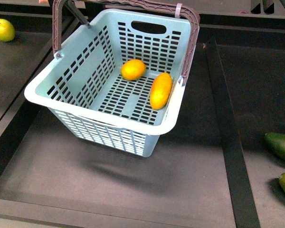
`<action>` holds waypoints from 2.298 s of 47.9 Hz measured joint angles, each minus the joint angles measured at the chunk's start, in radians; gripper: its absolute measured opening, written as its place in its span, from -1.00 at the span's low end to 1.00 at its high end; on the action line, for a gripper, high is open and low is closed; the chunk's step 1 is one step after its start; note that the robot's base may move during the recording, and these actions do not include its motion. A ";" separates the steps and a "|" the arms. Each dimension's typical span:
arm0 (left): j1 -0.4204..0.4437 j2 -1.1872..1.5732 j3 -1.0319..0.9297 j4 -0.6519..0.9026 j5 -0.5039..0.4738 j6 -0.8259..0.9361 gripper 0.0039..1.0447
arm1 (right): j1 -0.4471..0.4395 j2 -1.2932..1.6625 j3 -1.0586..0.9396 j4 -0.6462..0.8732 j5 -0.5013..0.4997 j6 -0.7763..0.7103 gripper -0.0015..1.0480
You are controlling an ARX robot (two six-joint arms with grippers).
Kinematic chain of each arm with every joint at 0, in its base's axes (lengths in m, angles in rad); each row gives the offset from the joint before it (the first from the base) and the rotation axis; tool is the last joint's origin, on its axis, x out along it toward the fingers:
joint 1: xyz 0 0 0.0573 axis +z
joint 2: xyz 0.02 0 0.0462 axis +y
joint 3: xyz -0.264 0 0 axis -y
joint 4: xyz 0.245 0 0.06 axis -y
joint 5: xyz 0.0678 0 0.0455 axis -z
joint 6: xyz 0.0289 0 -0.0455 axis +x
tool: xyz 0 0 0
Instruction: Pick lemon and mango into basket
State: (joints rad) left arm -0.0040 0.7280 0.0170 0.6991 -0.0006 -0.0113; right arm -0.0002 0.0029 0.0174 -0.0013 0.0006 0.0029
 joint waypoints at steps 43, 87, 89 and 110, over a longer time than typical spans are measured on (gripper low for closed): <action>0.000 -0.496 -0.002 -0.466 0.001 0.000 -0.94 | 0.000 0.000 0.000 0.000 0.000 0.000 0.83; 0.000 -0.722 -0.002 -0.697 0.000 0.000 -0.47 | 0.000 0.000 0.000 0.000 0.000 0.000 0.83; 0.000 -0.722 -0.002 -0.697 0.000 0.000 -0.26 | 0.000 0.000 0.000 0.000 0.000 0.000 0.83; 0.000 -0.722 -0.002 -0.697 0.000 0.003 0.87 | 0.000 0.000 0.000 0.000 0.000 0.000 0.83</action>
State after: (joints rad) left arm -0.0036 0.0063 0.0154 0.0017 -0.0002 -0.0086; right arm -0.0002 0.0029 0.0174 -0.0013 0.0006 0.0029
